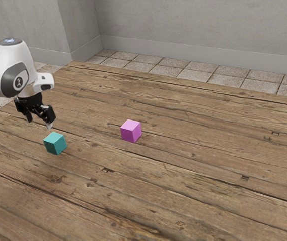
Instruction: Pick up the blue block with one arm, and put the blue block on the pink block with one arm
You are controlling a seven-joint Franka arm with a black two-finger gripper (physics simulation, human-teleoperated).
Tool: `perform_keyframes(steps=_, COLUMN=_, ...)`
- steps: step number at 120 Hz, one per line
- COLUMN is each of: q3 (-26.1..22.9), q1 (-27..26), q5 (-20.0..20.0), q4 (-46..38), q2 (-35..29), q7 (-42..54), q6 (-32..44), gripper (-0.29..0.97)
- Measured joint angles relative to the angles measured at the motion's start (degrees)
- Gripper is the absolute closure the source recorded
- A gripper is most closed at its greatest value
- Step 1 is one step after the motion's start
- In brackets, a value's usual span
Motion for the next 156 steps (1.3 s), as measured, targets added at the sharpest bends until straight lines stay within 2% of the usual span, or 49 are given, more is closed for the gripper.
perform_keyframes(steps=35, q3=-0.77, q1=4.77, q5=0.49, q4=2.61, q2=6.18, q7=3.37, q6=2.94, gripper=0.02)
perform_keyframes(steps=52, q3=-1.98, q1=3.67, q5=0.12, q4=2.83, q2=7.83, q7=4.68, q6=3.78, gripper=0.02)
perform_keyframes(steps=71, q3=-2.31, q1=5.03, q5=-0.56, q4=3.58, q2=10.79, q7=5.84, q6=4.88, gripper=0.02)
perform_keyframes(steps=84, q3=-10.21, q1=13.01, q5=-0.80, q4=5.54, q2=13.15, q7=6.60, q6=5.32, gripper=0.02)
perform_keyframes(steps=91, q3=-12.57, q1=15.35, q5=-0.80, q4=6.27, q2=13.86, q7=7.00, q6=5.40, gripper=0.02)
perform_keyframes(steps=129, q3=-13.91, q1=16.72, q5=-1.48, q4=7.20, q2=16.29, q7=8.82, q6=6.08, gripper=0.02)
perform_keyframes(steps=143, q3=-18.42, q1=21.95, q5=-1.23, q4=8.94, q2=18.32, q7=9.47, q6=6.11, gripper=0.02)
perform_keyframes(steps=156, q3=-19.78, q1=23.27, q5=-0.99, q4=9.98, q2=19.18, q7=10.02, q6=6.06, gripper=0.02)
